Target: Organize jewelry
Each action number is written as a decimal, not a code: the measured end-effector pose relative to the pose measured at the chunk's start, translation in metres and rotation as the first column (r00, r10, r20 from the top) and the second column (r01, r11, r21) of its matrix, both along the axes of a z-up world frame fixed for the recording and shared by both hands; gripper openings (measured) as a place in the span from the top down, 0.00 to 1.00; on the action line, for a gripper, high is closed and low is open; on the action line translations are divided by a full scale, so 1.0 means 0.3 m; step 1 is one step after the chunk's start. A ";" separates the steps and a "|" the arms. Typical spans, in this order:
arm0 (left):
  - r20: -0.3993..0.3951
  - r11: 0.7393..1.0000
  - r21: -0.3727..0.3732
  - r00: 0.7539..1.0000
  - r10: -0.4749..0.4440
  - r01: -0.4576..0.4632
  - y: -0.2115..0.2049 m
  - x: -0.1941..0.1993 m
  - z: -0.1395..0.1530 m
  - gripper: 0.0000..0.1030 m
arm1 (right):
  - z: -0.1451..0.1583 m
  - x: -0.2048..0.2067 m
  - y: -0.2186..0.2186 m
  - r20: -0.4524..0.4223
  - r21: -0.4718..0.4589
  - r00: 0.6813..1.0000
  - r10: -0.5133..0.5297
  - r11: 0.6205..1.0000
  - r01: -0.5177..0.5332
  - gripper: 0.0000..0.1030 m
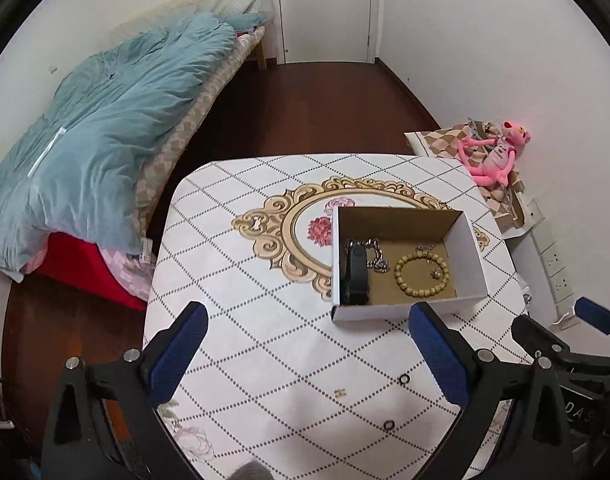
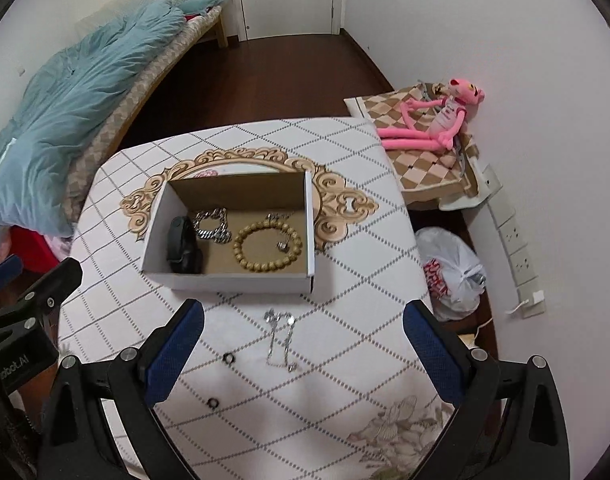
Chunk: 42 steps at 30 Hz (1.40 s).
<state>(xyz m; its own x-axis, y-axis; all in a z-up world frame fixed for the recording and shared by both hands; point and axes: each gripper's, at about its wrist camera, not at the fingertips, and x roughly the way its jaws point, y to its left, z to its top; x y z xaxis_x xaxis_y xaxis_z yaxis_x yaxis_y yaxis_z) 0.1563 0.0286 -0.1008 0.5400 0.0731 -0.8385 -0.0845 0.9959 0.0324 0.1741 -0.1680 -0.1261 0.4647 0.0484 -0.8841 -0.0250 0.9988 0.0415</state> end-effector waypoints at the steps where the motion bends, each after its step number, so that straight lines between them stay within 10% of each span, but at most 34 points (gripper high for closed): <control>1: -0.007 1.000 0.005 1.000 0.010 -0.010 0.004 -0.012 -0.008 0.00 | -0.004 -0.014 -0.009 -0.004 0.009 1.000 -0.005 1.000 0.005 0.02; 12: -0.174 0.997 0.061 0.983 0.056 -0.046 0.011 -0.102 -0.332 0.00 | -0.350 -0.097 -0.051 -0.148 0.032 0.989 -0.012 0.999 0.017 0.03; 21: -0.235 0.994 0.082 0.968 0.094 -0.076 0.055 -0.137 -0.433 0.00 | -0.501 -0.097 0.034 -0.027 -0.028 0.998 0.048 0.998 -0.049 0.42; 25: -0.234 0.995 0.084 0.969 0.080 -0.061 0.059 -0.158 -0.443 0.00 | -0.491 -0.121 0.077 0.012 -0.035 0.995 0.102 0.994 -0.102 0.92; 42: -0.227 0.985 -0.078 0.960 -0.166 0.152 -0.177 -0.238 -0.479 0.06 | -0.440 -0.288 -0.146 -0.089 0.190 0.996 -0.031 0.981 0.048 1.00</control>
